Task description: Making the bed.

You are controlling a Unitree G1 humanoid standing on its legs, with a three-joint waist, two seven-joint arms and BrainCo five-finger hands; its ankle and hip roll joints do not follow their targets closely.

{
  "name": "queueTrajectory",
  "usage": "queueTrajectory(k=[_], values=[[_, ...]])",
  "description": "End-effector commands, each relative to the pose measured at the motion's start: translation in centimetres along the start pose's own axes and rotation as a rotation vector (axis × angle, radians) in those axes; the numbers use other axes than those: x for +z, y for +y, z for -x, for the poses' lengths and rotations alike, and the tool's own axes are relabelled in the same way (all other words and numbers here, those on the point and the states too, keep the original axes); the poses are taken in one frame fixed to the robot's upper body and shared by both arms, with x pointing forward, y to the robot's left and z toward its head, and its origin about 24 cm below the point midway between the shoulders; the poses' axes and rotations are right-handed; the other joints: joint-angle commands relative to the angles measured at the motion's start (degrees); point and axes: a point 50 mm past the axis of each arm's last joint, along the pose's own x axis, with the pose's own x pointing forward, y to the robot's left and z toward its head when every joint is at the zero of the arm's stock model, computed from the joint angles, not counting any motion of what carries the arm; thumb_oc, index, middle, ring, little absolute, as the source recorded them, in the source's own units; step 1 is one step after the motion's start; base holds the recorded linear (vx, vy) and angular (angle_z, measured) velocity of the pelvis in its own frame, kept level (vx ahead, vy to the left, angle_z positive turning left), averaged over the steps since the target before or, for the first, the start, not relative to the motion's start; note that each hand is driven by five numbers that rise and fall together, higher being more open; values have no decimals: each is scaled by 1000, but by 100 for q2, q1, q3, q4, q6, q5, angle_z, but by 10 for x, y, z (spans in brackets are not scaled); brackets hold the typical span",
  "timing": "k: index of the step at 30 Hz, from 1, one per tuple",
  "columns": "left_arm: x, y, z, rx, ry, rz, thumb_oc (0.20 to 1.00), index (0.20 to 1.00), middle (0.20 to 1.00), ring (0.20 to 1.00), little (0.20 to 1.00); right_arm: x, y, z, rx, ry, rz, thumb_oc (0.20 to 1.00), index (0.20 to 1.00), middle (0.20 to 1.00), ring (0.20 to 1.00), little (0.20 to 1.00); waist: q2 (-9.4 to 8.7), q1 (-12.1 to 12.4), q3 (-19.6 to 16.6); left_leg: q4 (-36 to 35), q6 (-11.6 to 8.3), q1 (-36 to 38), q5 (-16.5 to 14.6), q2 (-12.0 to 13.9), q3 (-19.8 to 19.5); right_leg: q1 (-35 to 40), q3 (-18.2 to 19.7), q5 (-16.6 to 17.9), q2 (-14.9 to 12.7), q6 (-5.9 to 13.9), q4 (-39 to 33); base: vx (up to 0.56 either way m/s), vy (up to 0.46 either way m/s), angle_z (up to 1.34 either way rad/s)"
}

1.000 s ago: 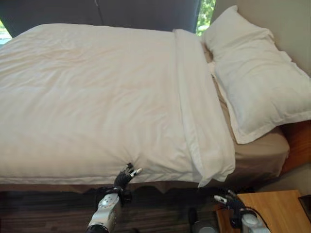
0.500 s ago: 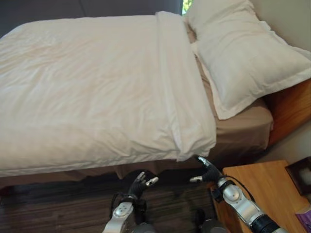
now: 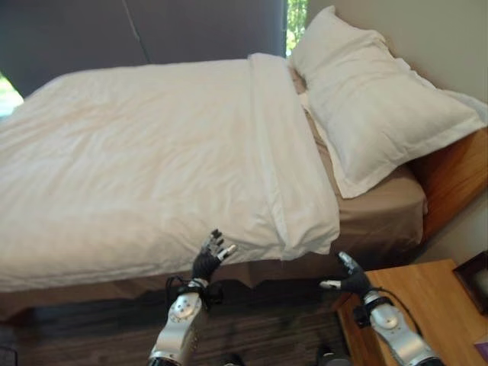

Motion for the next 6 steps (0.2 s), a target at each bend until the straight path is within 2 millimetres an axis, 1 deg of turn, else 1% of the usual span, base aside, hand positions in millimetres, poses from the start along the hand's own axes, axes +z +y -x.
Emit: queueTrajectory(k=[1,6], values=[[18,-5,-2,-35,-93,-43,1000,1000,1000,1000,1000,42,-20,-14,-106,-171,-29,1000,1000,1000,1000,1000,62,-11,28,42,-480,491,153,565,17,-200,-2,-4,142,-27,9,12,-4,4],[14,0,1,-11,-74,-37,1000,1000,1000,1000,1000,45,-23,-11,-121,-186,-43,1000,1000,1000,1000,1000,64,-1,2,20,-488,511,191,589,13,-167,-37,-3,148,-27,-7,-1,1,5]])
